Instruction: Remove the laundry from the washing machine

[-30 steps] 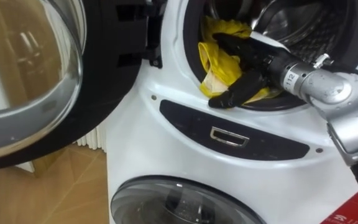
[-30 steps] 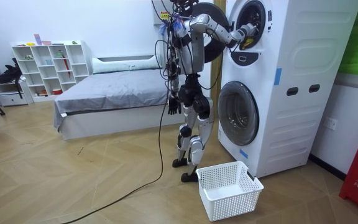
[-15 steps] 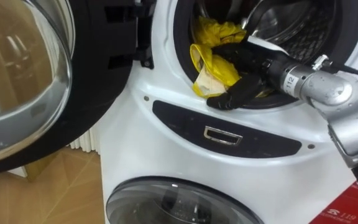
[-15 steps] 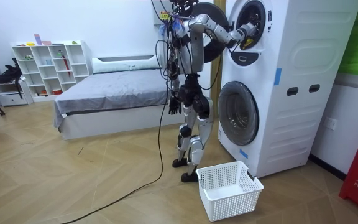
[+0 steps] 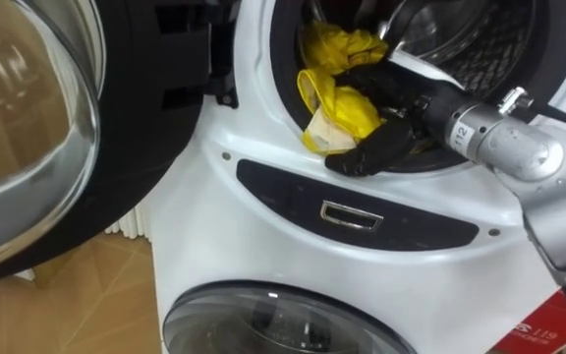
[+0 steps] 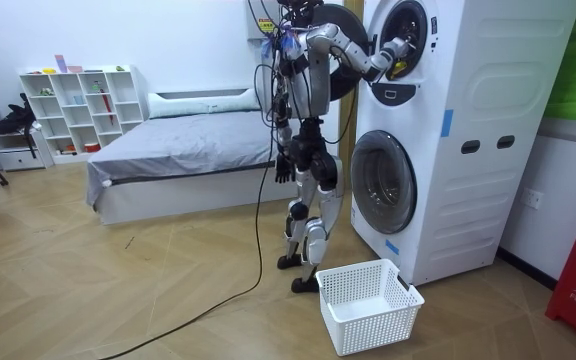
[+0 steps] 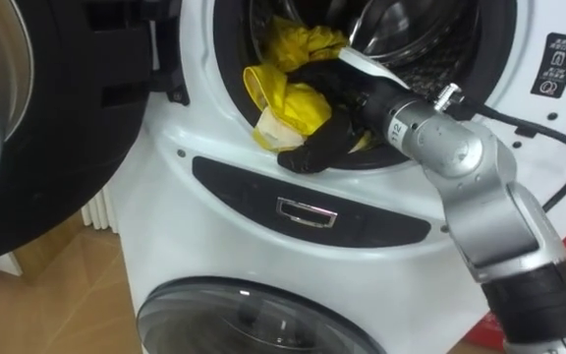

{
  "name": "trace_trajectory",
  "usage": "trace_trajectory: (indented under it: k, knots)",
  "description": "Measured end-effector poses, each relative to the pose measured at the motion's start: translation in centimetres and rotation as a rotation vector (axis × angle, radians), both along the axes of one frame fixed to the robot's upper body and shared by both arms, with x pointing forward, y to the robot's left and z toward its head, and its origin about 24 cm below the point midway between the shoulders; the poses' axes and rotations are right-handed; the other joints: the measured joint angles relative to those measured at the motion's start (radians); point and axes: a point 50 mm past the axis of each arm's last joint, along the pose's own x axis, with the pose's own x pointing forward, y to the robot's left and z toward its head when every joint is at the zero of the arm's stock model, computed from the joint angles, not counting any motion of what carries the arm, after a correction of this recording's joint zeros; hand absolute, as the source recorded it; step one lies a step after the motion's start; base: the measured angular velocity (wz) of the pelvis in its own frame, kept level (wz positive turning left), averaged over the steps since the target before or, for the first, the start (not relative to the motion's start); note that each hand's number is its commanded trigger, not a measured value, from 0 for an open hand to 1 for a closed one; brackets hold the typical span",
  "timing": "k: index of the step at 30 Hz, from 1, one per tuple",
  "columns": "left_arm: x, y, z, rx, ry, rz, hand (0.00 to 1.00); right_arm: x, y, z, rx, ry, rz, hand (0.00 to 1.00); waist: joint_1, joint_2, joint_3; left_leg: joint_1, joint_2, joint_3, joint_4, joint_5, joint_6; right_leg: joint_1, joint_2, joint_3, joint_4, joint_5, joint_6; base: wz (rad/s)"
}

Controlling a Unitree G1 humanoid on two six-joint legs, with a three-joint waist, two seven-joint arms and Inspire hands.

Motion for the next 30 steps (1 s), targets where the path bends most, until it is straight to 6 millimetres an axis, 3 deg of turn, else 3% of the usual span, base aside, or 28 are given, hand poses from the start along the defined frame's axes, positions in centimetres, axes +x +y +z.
trace_trajectory:
  k: [10,12,16,23,30]
  knots:
    - [0.0,-0.1,0.0,-0.004,-0.002,-0.003,0.00,-0.5,0.5,0.4,-0.050,-0.009,0.028,1.00,0.013,0.002,0.0052,0.019,0.001,0.015,-0.015,-0.003,0.005,0.011,0.005,0.024,0.002,0.003,0.004,-0.06]
    - [0.0,-0.2,-0.1,-0.006,0.000,-0.018,0.00,-0.5,0.5,0.4,-0.040,-0.002,0.040,1.00,0.018,0.003,0.0122,0.028,0.003,0.024,-0.018,-0.004,0.006,0.016,0.007,0.031,0.002,0.003,0.004,-0.13]
    - [0.3,-0.2,-0.1,-0.005,-0.008,-0.032,0.00,-0.6,0.6,0.3,-0.033,0.027,0.063,1.00,0.033,-0.001,0.0171,0.032,0.008,0.039,-0.021,-0.006,0.007,0.013,0.007,0.044,0.003,0.003,0.005,-0.09]
    - [0.1,-0.2,-0.1,-0.005,-0.009,-0.033,0.00,-1.3,0.4,1.4,-0.087,-0.003,0.091,1.00,0.035,-0.015,0.0118,0.026,0.010,0.038,-0.024,-0.006,0.007,0.003,0.009,0.041,0.001,0.003,0.005,0.00]
    - [0.4,-0.1,0.0,-0.002,-0.022,-0.039,0.00,-1.4,0.5,1.5,-0.094,0.000,0.099,1.00,0.036,-0.016,0.0112,0.031,0.009,0.040,-0.024,-0.006,0.007,0.002,0.009,0.052,0.001,0.003,0.005,0.00]
